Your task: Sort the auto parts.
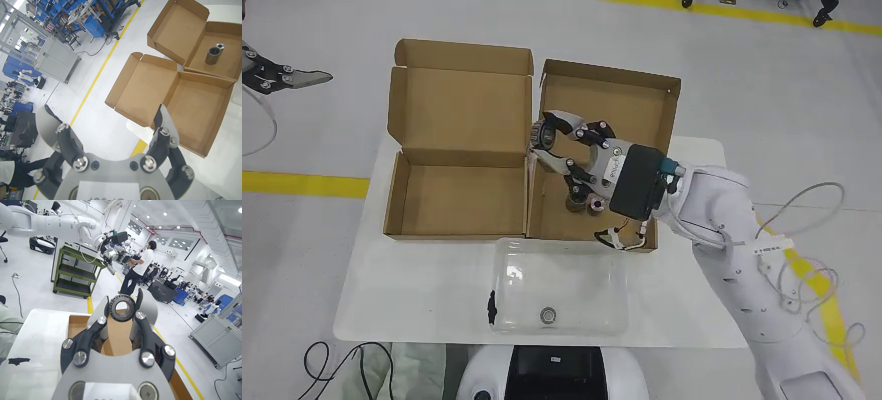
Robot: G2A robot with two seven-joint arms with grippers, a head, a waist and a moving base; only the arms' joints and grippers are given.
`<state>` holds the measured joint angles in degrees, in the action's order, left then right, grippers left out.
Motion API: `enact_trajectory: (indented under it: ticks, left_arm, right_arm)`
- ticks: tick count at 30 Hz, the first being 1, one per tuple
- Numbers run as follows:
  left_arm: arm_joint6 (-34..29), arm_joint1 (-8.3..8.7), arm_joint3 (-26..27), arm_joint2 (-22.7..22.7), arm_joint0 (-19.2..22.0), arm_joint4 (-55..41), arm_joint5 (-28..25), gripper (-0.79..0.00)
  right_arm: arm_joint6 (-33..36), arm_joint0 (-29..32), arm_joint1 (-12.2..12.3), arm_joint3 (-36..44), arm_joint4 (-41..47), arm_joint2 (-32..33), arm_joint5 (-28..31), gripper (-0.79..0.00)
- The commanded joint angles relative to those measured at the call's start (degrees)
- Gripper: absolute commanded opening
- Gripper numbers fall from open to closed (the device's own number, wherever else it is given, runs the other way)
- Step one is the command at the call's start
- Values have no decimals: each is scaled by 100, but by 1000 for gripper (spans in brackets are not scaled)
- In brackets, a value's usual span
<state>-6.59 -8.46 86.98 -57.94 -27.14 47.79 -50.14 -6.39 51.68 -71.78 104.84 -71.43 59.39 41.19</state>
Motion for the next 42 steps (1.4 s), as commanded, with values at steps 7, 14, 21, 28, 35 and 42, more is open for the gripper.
enact_trajectory:
  ticks: [7, 14, 21, 28, 35, 42]
  left_arm:
    - [0, 0, 0, 0, 0, 0, 0, 0]
    - [0, 0, 0, 0, 0, 0, 0, 0]
    - [0, 0, 0, 0, 0, 0, 0, 0]
    - [0, 0, 0, 0, 0, 0, 0, 0]
    - [0, 0, 0, 0, 0, 0, 0, 0]
    - [0, 0, 0, 0, 0, 0, 0, 0]
  right_arm:
    - [-447, 259, -7, -399, -286, -181, 40, -785]
    - [-577, 323, -46, -942, -550, -430, -75, -785]
    - [-124, 144, -200, -1461, -724, -1061, -344, -785]
    - [557, -336, -473, -2261, -536, -1745, -539, -785]
    - [1140, -917, -825, -3101, -329, -2327, -757, -785]
    - [1539, -1507, -1287, -4082, 83, -2868, -826, -785]
